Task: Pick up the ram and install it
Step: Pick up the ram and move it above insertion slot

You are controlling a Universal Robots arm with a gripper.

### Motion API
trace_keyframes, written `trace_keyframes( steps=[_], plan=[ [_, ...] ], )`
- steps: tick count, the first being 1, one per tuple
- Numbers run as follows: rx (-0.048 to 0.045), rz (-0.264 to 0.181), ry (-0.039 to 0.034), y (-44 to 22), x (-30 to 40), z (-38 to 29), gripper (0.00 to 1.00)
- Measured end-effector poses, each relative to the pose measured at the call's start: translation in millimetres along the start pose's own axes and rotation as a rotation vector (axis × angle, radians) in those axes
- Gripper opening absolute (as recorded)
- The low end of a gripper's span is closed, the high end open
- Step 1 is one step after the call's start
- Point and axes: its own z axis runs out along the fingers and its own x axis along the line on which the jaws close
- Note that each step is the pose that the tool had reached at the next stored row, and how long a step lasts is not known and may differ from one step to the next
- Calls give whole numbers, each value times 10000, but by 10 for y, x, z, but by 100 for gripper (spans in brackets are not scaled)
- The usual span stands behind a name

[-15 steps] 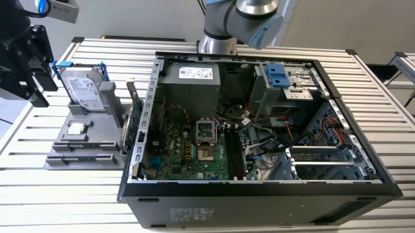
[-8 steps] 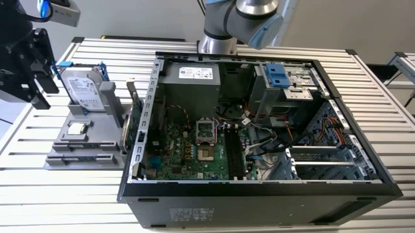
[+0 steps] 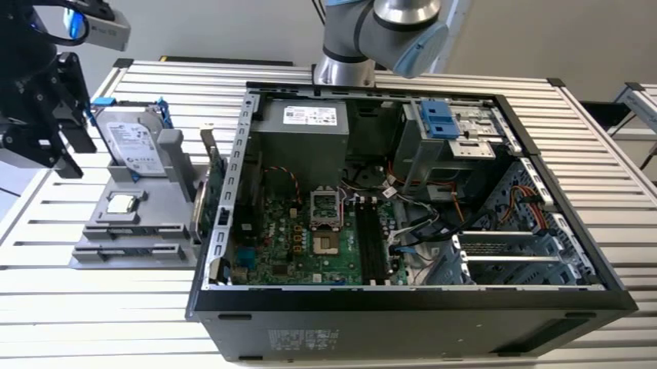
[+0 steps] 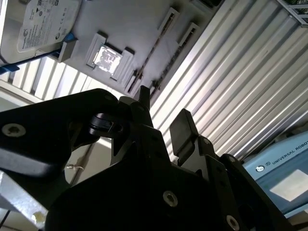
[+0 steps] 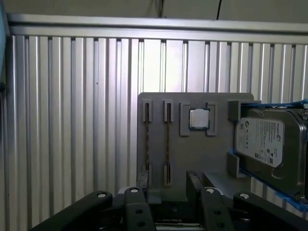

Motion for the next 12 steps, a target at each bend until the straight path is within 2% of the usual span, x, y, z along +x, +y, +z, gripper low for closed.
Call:
trace_keyframes(
  steps=[12],
  plan=[
    [2, -49, 5, -1, 4, 137, 100]
  ],
)
